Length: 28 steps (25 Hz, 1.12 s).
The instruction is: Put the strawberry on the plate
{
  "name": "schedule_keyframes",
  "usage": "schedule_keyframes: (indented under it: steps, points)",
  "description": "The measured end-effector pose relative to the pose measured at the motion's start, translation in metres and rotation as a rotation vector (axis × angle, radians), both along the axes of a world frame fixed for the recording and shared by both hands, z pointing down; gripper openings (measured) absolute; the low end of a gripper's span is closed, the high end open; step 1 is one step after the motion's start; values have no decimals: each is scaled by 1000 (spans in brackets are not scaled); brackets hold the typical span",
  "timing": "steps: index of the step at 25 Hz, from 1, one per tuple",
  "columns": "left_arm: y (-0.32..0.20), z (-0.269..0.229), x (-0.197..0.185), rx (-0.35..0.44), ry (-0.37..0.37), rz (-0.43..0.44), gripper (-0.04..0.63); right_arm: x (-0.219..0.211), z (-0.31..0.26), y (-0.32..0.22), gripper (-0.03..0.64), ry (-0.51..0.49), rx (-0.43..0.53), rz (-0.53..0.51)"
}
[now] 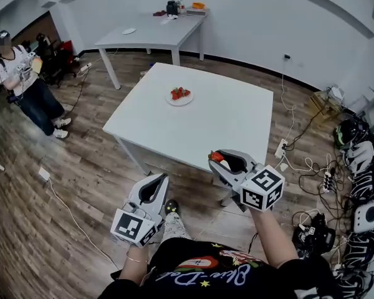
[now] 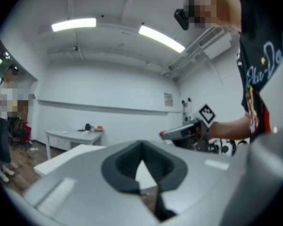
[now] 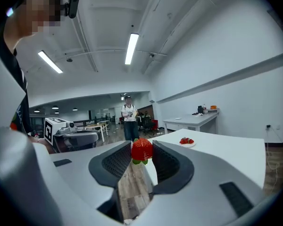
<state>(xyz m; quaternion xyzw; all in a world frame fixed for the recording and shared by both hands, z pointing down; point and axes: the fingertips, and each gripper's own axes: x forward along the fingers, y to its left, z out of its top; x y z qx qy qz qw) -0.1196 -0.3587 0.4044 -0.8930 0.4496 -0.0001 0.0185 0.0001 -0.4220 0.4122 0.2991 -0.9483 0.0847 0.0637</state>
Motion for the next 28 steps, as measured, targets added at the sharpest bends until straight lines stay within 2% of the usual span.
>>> schedule_keyframes:
  steps: [4,7,13,17,22,28]
  points:
    - [-106,0,-40,28,15,32,-11,-41,6,-107,149,48,-21,38]
    - [-172,8,-62,22,-18,79,-11,-68,20,-176,149,84,-52,58]
    - [-267,15,-84,-30,-31,125,-11,-94,61,-286,147,192,-129,101]
    - [-304,12,-91,-63,-20,111,-11,-100,99,-343,148,332,-162,92]
    - [-325,17,-99,-107,-17,99,-11,-111,141,-393,147,393,-262,76]
    - [-339,34,-117,-175,35,38,-11,-120,190,-440,148,486,-381,34]
